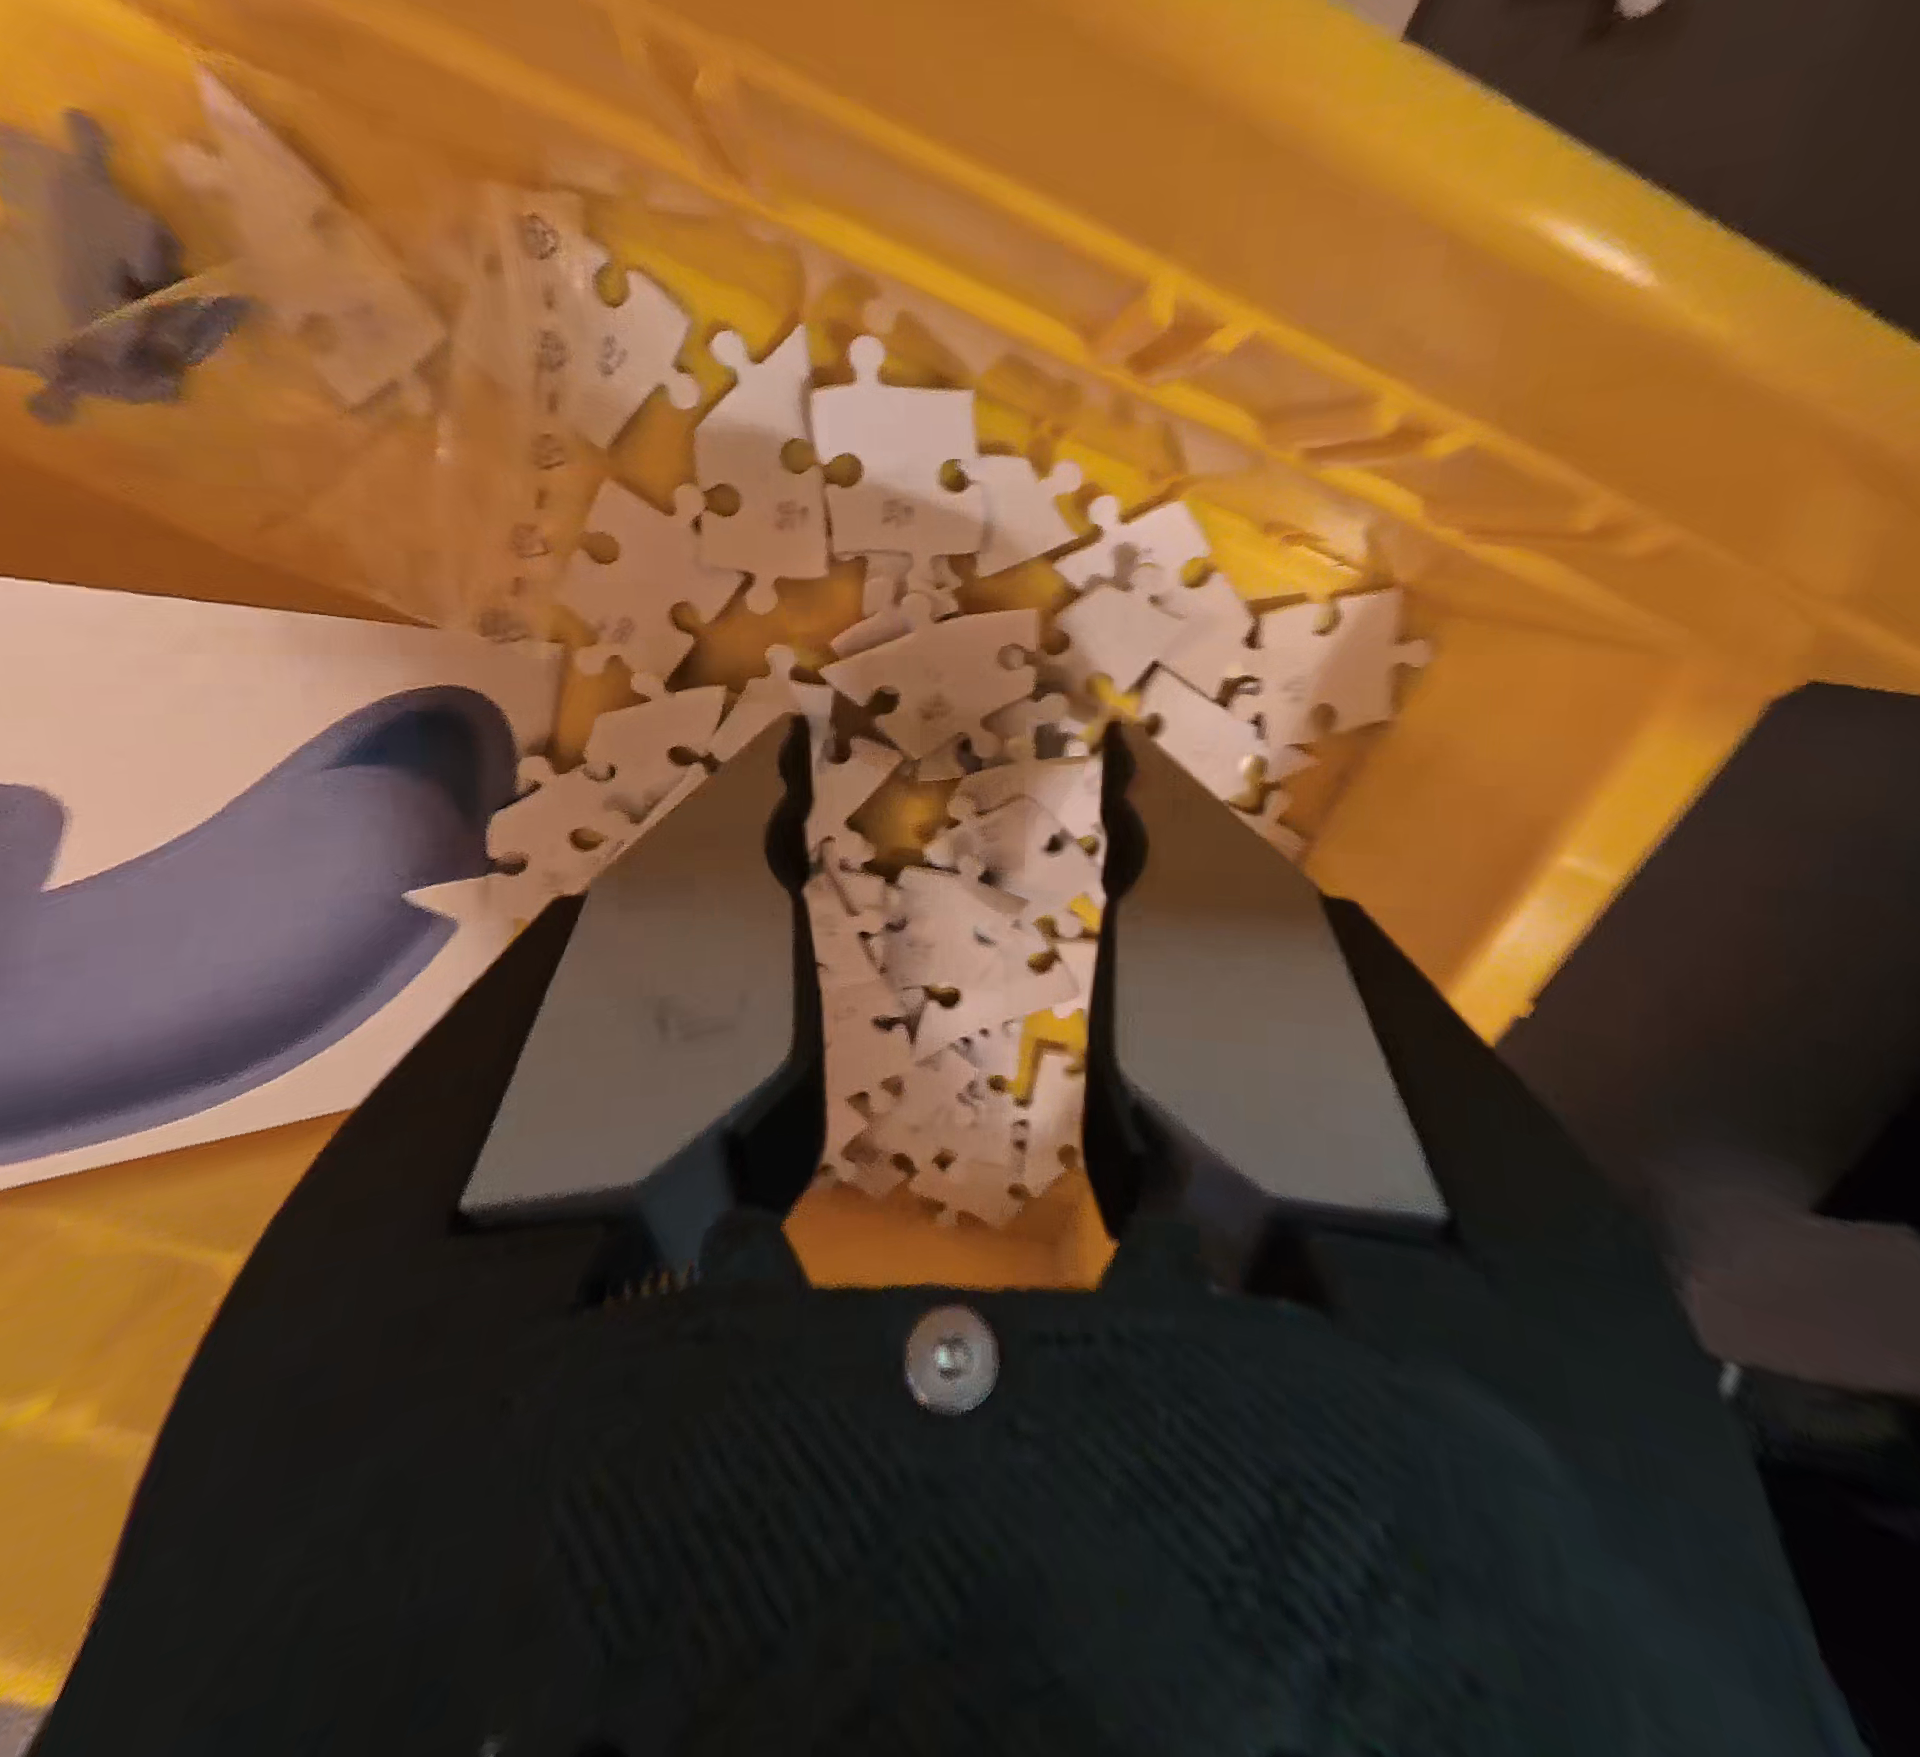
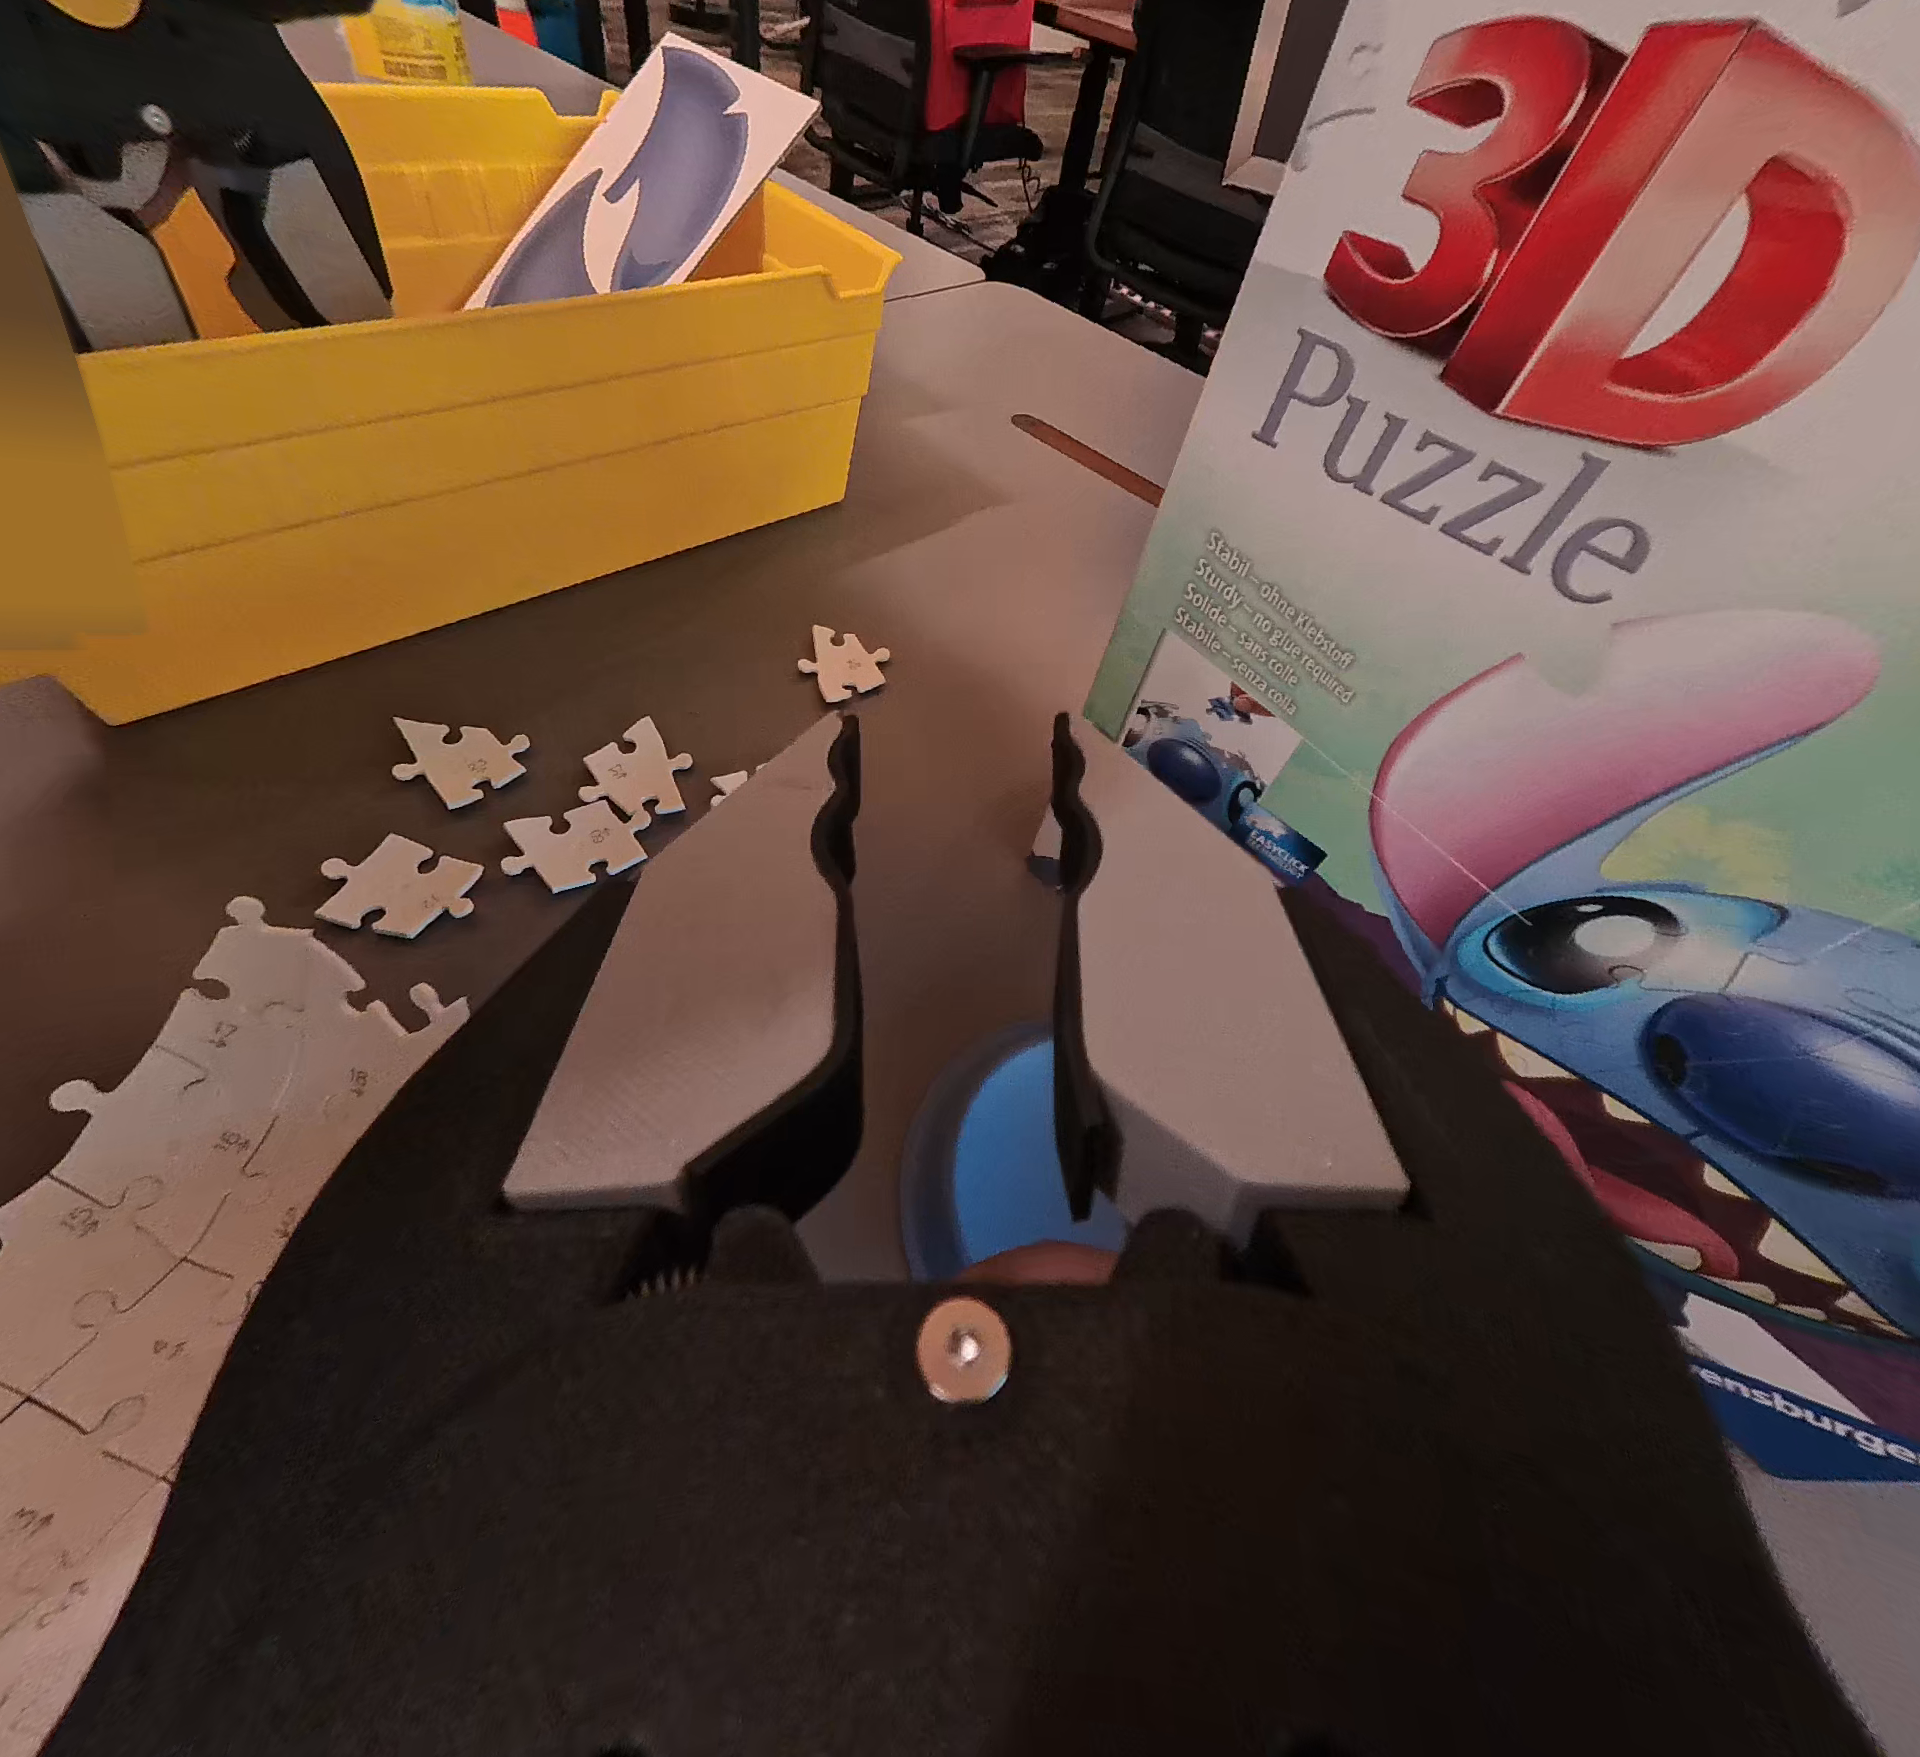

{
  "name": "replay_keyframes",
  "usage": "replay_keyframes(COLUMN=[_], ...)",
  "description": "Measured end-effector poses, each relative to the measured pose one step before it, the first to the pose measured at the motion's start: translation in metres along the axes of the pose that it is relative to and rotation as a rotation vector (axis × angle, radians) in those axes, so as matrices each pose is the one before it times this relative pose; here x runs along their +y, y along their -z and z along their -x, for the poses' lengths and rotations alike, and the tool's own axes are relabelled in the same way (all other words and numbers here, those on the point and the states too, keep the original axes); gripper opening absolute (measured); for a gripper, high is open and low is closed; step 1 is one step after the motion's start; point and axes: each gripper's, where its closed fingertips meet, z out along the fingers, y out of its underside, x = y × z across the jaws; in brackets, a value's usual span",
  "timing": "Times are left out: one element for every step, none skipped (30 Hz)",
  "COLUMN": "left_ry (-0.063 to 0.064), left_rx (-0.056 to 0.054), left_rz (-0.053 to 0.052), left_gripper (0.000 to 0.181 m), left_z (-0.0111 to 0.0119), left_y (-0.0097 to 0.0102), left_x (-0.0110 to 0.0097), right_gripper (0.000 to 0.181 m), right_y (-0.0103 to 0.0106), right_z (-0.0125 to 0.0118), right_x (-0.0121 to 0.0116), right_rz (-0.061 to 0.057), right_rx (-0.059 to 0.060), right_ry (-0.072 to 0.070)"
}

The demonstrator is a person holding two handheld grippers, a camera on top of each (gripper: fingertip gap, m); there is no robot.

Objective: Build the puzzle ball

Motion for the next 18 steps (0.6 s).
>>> replay_keyframes(left_ry=[-0.0093, -0.0047, 0.0055, 0.0162, 0.0253, 0.0302, 0.0307, 0.0278, 0.0173, -0.0001, -0.0124, -0.0123, -0.0057, -0.0002, 0.0011, -0.0006, -0.0056, -0.0093], left_rx=[-0.0199, -0.0144, -0.0193, -0.0326, -0.0294, -0.0047, 0.0129, 0.0153, 0.0109, 0.0045, -0.0021, -0.012, -0.0163, -0.0063, 0.0065, 0.0128, 0.0187, 0.0187], left_rz=[0.0122, 0.0048, 0.0151, 0.0171, 0.0124, 0.0113, 0.0088, 0.0032, -0.0046, -0.017, -0.0234, -0.0233, -0.0191, -0.008, 0.0078, 0.0152, 0.0216, 0.0307], left_gripper=[0.057, 0.058, 0.061, 0.066, 0.07, 0.071, 0.072, 0.073, 0.073, 0.072, 0.071, 0.068, 0.066, 0.065, 0.066, 0.066, 0.064, 0.06], left_z=[0.00254, 0.00286, 0.00546, 0.00966, 0.01073, 0.00751, 0.004, 0.00198, 0.00068, -0.00037, -0.00055, 0.00083, 0.00198, 0.00086, -0.00077, -0.00206, -0.00359, -0.00405], left_y=[-0.00089, 0.00011, -0.00009, -0.00024, -0.00095, -0.00141, -0.00103, 0.00038, 0.00226, 0.00375, 0.00457, 0.00444, 0.00366, 0.00189, -0.00022, -0.00205, -0.00374, -0.00468], left_x=[0.00196, 0.00159, 0.00394, 0.00475, 0.00431, 0.00378, 0.00297, 0.00141, -0.00009, -0.00152, -0.00222, -0.00221, -0.00199, -0.00067, 0.00139, 0.00209, 0.00244, 0.00346], right_gripper=[0.034, 0.034, 0.034, 0.034, 0.034, 0.034, 0.034, 0.034, 0.034, 0.034, 0.034, 0.034, 0.034, 0.034, 0.034, 0.034, 0.034, 0.034], right_y=[-0.00093, -0.00063, -0.00038, -0.00011, 0.00023, 0.00056, 0.00092, 0.00107, 0.00109, 0.00104, 0.00087, 0.00057, 0.00005, -0.00032, -0.00052, -0.00088, -0.001, -0.00104], right_z=[0.00037, 0.00061, 0.00066, 0.00109, 0.00119, 0.00109, 0.001, 0.00087, 0.00066, 0.00042, 0.0001, 0.00002, 0.00002, 0.00003, -0.00001, -0.00016, -0.00008, -0.00006], right_x=[0.00121, 0.00071, 0.00031, -0.00012, -0.00056, -0.0011, -0.00146, -0.00174, -0.002, -0.00192, -0.00146, -0.00077, -0.00025, 0.0002, 0.00093, 0.0015, 0.00168, 0.00158], right_rz=[0.0046, 0.0026, 0.0016, 0.0007, -0.0005, -0.0023, -0.0029, -0.0036, -0.0048, -0.005, -0.004, -0.002, -0.001, 0.0001, 0.0028, 0.0047, 0.0059, 0.0061], right_rx=[-0.0043, -0.005, -0.0046, -0.0044, -0.0031, 0.0, 0.0018, 0.0026, 0.0037, 0.0042, 0.0043, 0.0029, 0.0006, -0.0011, -0.0017, -0.0012, -0.0013, -0.0013], right_ry=[-0.0045, -0.0037, -0.0028, -0.0006, 0.0035, 0.0081, 0.0107, 0.0109, 0.0106, 0.01, 0.0081, 0.0044, 0.0008, -0.0019, -0.0033, -0.0029, -0.0023, -0.0023])
